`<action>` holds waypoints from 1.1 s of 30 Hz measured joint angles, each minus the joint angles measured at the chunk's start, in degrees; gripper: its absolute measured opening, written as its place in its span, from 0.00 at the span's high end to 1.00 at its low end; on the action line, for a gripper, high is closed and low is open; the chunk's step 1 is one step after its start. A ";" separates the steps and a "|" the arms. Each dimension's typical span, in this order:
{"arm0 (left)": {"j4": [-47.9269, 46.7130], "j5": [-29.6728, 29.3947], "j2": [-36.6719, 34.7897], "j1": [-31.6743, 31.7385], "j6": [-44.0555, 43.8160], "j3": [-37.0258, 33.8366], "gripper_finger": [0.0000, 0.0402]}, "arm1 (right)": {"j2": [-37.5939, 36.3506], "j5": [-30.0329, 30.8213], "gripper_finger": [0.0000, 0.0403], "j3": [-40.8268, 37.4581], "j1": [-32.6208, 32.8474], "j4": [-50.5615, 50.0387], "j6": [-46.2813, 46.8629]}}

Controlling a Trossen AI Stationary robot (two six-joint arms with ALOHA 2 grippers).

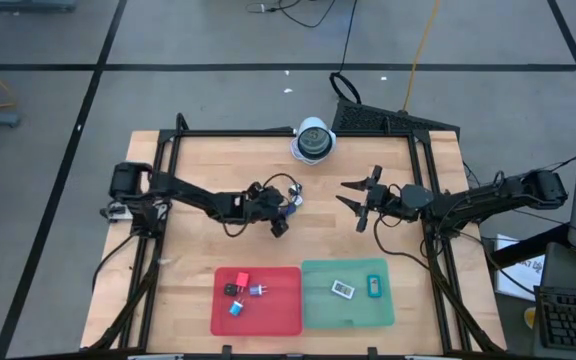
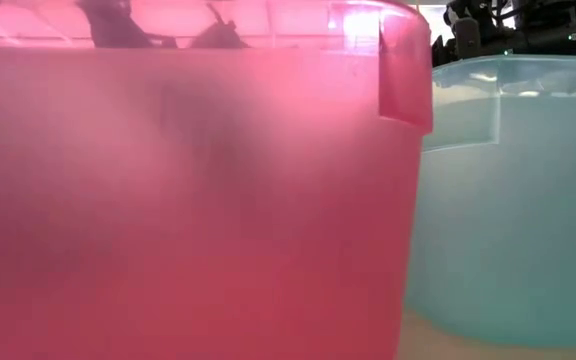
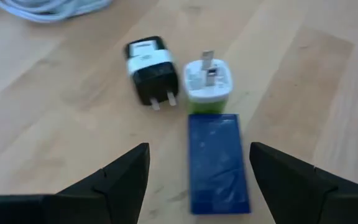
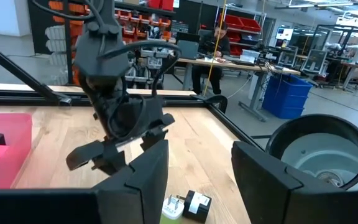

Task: Pick & Place Office items
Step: Put the dark blue digital clock into the blue bin

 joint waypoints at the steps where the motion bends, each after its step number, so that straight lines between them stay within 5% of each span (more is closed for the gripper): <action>1: 0.15 0.37 0.36 -0.04 -0.19 0.16 0.30 | 0.00 0.00 0.59 0.00 0.00 0.00 0.00; 19: -3.31 0.57 3.72 -0.21 5.04 0.22 0.30 | 0.02 0.04 0.59 0.00 0.00 -0.07 -0.04; 25: -2.46 5.71 6.17 1.31 3.80 0.24 0.30 | 0.02 0.03 0.59 0.00 0.01 0.03 -0.02; 33: -2.22 11.61 6.36 2.43 4.15 0.26 0.48 | 0.02 0.02 0.59 0.00 0.00 0.02 -0.02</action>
